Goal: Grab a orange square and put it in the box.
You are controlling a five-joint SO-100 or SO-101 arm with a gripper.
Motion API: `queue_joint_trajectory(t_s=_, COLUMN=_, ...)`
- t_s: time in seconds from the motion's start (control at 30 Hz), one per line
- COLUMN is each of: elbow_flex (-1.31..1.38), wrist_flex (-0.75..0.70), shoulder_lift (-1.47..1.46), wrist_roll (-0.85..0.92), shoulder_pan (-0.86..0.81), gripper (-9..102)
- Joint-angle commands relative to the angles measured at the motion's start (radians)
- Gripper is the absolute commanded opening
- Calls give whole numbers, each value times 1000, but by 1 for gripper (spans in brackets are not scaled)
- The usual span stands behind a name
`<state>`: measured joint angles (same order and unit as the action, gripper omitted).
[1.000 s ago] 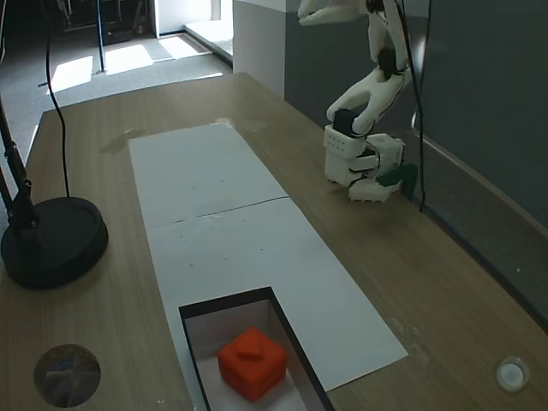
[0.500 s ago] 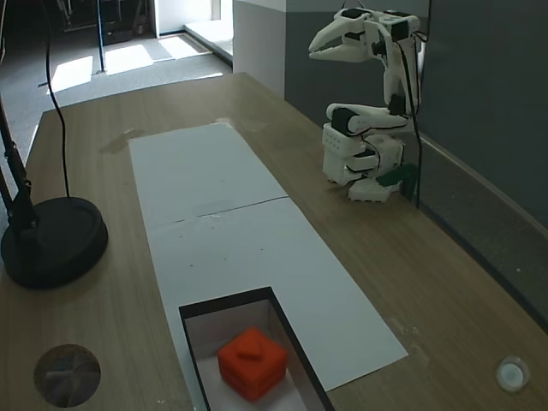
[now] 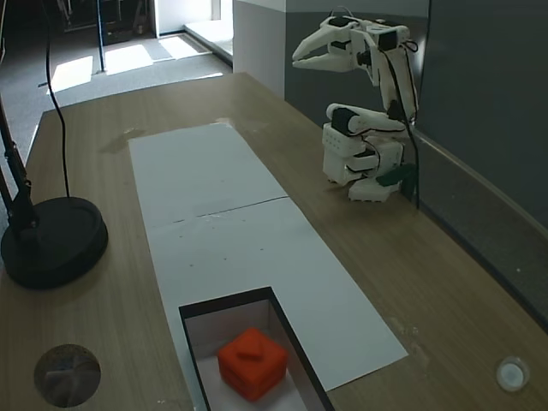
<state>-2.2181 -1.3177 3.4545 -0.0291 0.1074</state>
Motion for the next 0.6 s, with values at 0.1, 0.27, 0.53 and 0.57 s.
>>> queue_joint_trajectory(t_s=0.1, elbow_flex=-307, wrist_flex=236, shoulder_lift=21, wrist_roll=77, shoulder_pan=-5, gripper=0)
queue_joint_trajectory(t_s=0.27, elbow_flex=-557, wrist_flex=333, shoulder_lift=21, wrist_roll=118, shoulder_pan=-6, gripper=0)
queue_joint_trajectory(t_s=0.53, elbow_flex=-767, wrist_flex=407, shoulder_lift=23, wrist_roll=-15, shoulder_pan=-43, gripper=0)
queue_joint_trajectory(t_s=0.57, elbow_flex=-785, wrist_flex=407, shoulder_lift=23, wrist_roll=-31, shoulder_pan=-52, gripper=0)
